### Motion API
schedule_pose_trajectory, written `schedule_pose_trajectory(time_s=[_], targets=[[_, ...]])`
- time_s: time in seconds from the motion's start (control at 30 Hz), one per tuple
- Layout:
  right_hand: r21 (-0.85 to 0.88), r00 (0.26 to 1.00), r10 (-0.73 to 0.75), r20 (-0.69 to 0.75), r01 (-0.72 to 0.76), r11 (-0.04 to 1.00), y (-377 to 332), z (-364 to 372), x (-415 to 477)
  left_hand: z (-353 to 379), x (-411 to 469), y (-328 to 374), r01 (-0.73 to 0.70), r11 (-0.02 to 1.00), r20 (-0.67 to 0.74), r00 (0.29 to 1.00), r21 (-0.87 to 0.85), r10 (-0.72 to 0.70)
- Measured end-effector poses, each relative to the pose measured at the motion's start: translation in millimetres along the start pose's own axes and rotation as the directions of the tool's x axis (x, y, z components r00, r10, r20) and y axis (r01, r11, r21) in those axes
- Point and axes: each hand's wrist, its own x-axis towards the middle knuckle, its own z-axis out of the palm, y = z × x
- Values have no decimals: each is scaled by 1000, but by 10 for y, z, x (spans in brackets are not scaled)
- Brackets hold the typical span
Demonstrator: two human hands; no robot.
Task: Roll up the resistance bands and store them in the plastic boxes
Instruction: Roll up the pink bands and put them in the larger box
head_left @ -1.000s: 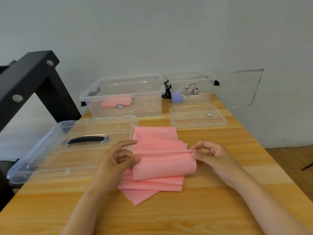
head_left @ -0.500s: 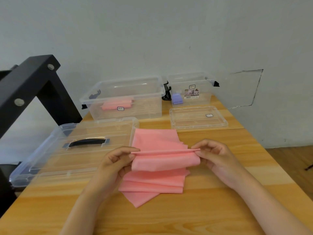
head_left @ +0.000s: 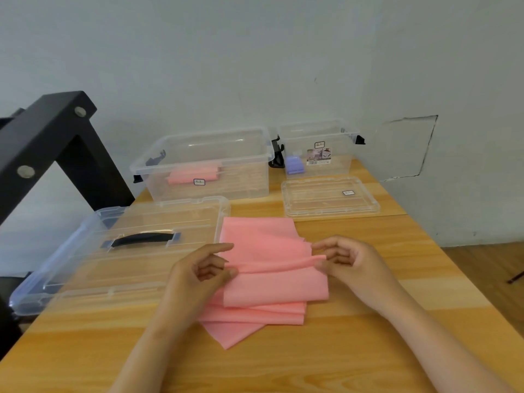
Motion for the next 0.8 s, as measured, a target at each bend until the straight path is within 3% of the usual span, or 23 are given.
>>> schedule_pose_trajectory(time_s=[0.13,0.23,0.43,0.5,0.63,0.8], targets=[[-69,1000,-24,-2,23,997,12,-6,2,1,19,-14,-32,999,60,998,43,30],[101,999,-15,40,11,995,-30,-8,-12,16,-5,43,-24,995,110,993,-96,35],[398,996,36,80,-65,915,-82,-42,-26,-46,-22,87,145,916,156,983,-373,-93],[360,995,17,99,-52,931,-84,-51,-38,-52,-25,92,152,905,162,982,-398,-93],[169,999,12,42,-19,985,-62,-15,-43,-8,-20,69,43,990,84,996,-135,-32],[-27,1000,6,24,-6,1000,4,19,-32,-12,4,16,23,1000,80,997,-15,-22]])
